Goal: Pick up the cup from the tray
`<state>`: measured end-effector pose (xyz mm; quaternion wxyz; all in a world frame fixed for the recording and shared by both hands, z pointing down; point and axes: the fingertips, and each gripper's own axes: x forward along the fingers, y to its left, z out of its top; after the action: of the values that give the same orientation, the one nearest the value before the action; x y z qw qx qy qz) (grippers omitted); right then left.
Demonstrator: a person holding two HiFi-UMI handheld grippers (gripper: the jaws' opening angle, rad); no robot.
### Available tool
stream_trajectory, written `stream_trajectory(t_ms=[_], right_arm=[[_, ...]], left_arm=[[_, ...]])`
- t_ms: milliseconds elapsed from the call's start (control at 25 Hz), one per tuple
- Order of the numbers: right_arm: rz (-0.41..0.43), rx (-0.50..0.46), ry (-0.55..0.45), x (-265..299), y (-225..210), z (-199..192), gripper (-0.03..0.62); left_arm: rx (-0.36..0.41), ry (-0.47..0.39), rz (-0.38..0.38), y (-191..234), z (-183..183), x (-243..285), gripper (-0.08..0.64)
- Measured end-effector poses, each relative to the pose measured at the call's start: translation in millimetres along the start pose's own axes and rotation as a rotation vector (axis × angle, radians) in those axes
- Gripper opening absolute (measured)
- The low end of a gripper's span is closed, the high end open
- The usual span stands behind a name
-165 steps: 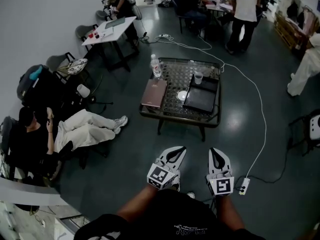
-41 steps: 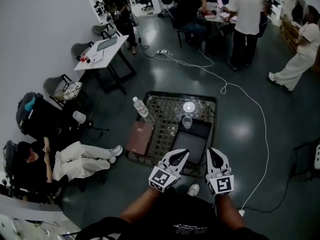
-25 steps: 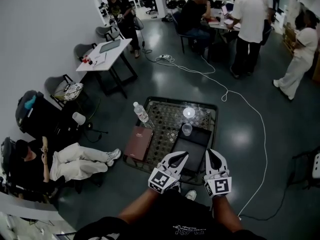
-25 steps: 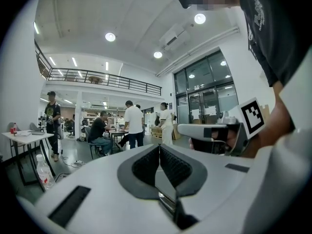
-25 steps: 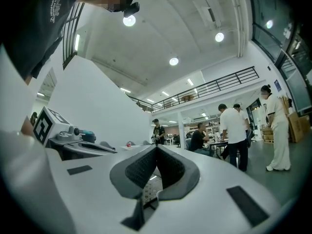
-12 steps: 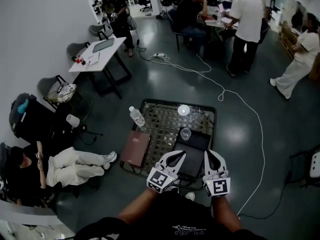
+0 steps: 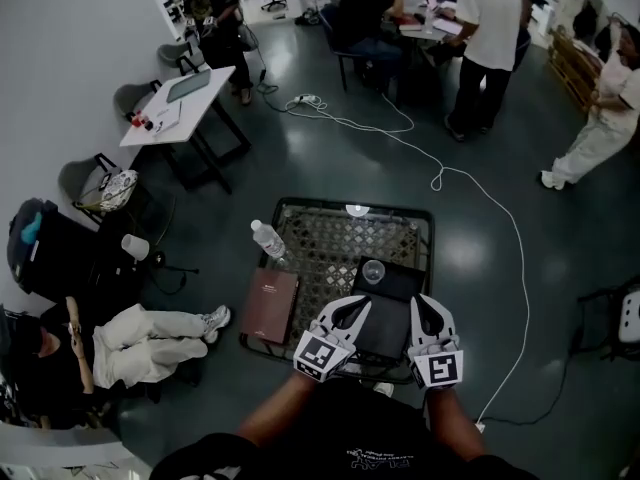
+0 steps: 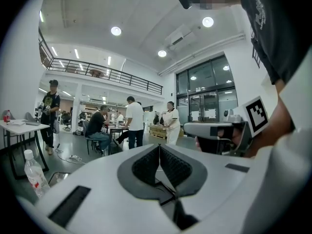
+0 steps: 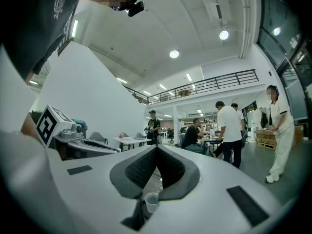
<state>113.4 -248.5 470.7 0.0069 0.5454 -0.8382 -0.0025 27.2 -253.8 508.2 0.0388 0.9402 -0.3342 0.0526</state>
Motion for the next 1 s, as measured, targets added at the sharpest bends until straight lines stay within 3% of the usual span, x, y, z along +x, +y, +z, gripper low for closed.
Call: stream_trajectory(t_ms=[640, 1000], right_arm=[[-0.088, -0.027, 0.081, 58.5, 3.7, -16.9, 0.008], [-0.053, -0.019, 0.127, 69.6, 1.0, -51.3, 0.008]], left_arm=[[-0.016, 0.025, -0.094, 55.1, -26.6, 22.8, 0.011], [-0.01, 0.062, -0.07, 69.0, -55.5, 44.7, 0.011]])
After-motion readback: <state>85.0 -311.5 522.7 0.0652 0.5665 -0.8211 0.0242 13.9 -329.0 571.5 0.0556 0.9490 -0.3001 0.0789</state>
